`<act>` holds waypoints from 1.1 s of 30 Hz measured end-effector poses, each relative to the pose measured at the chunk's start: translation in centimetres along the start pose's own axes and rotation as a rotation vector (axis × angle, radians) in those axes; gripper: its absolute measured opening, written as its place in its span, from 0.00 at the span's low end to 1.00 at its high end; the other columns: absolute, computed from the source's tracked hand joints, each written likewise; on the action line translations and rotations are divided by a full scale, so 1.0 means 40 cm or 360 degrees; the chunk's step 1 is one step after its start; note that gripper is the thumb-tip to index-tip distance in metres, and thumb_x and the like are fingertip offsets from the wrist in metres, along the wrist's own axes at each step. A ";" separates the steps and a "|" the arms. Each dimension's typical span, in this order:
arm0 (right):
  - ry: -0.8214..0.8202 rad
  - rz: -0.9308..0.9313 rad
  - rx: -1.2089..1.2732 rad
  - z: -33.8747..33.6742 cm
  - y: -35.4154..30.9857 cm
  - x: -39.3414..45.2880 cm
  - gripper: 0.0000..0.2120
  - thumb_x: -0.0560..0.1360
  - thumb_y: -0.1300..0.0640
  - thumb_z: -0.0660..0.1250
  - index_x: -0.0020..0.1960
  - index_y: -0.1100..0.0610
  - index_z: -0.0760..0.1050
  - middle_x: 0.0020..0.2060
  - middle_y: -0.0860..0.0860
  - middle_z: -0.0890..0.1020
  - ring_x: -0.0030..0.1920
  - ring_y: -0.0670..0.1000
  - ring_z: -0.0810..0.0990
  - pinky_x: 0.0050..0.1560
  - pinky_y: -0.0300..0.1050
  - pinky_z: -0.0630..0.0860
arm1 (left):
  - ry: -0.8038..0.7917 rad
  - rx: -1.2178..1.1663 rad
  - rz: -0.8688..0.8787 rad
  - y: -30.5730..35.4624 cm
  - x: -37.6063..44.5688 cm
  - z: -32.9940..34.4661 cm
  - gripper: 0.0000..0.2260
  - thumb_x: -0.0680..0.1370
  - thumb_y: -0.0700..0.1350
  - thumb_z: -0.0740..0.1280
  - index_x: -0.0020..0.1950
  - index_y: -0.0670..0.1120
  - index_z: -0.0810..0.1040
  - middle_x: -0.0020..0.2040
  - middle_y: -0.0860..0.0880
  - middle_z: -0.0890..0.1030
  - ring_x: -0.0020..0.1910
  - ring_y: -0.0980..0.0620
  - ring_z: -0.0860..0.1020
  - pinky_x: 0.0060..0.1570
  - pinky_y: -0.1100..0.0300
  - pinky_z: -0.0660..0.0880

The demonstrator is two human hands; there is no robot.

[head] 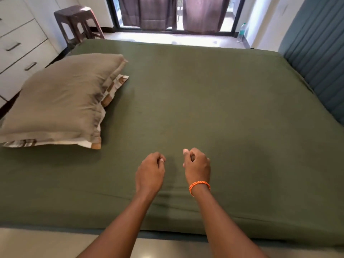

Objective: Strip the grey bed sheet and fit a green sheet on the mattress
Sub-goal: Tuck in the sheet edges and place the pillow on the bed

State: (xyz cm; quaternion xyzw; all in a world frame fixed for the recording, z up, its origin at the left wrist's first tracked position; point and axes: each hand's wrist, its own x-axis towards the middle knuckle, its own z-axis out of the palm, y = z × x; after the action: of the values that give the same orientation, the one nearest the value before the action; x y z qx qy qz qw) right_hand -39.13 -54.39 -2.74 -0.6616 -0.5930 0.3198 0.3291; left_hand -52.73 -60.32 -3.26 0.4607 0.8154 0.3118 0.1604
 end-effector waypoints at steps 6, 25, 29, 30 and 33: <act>-0.0584 -0.0065 -0.0301 0.232 0.034 -0.203 0.07 0.79 0.53 0.67 0.43 0.53 0.75 0.40 0.49 0.80 0.42 0.56 0.79 0.43 0.51 0.77 | -0.0313 0.0275 -0.0114 -0.296 -0.092 -0.037 0.14 0.77 0.38 0.64 0.54 0.56 0.82 0.54 0.55 0.84 0.54 0.49 0.80 0.48 0.53 0.76; -0.0946 -0.0726 -0.1132 0.366 0.057 -0.466 0.10 0.78 0.45 0.70 0.52 0.49 0.73 0.51 0.47 0.73 0.53 0.51 0.72 0.51 0.52 0.74 | -0.0361 0.0825 0.0623 -0.572 -0.200 -0.136 0.05 0.82 0.47 0.62 0.57 0.52 0.73 0.56 0.52 0.75 0.55 0.49 0.73 0.55 0.52 0.70; -0.0939 -0.0531 -0.1296 0.397 0.018 -0.486 0.04 0.80 0.55 0.66 0.55 0.51 0.74 0.54 0.52 0.76 0.59 0.58 0.76 0.49 0.53 0.74 | -0.0179 0.0826 0.0445 -0.666 -0.240 -0.252 0.11 0.76 0.45 0.69 0.58 0.52 0.77 0.56 0.52 0.77 0.55 0.46 0.74 0.56 0.50 0.71; -0.0937 -0.0470 -0.1311 0.400 0.011 -0.484 0.03 0.80 0.57 0.64 0.54 0.52 0.75 0.54 0.53 0.77 0.58 0.59 0.77 0.48 0.52 0.74 | -0.0138 0.0875 0.0370 -0.698 -0.244 -0.281 0.10 0.76 0.45 0.71 0.57 0.53 0.78 0.56 0.52 0.78 0.55 0.46 0.74 0.56 0.50 0.70; -0.0987 -0.0295 -0.1459 0.429 -0.025 -0.519 0.07 0.78 0.63 0.63 0.51 0.53 0.77 0.51 0.53 0.81 0.53 0.59 0.81 0.46 0.49 0.75 | -0.0137 0.1004 0.0202 -0.795 -0.232 -0.361 0.10 0.78 0.48 0.73 0.56 0.55 0.76 0.53 0.54 0.78 0.54 0.48 0.73 0.53 0.52 0.70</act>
State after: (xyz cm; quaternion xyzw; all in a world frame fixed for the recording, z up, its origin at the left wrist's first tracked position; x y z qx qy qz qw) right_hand -55.58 -74.01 -11.19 -0.5570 -0.7961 0.1786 -0.1553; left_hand -76.51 -85.54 -13.47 0.5503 0.8340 0.0334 0.0242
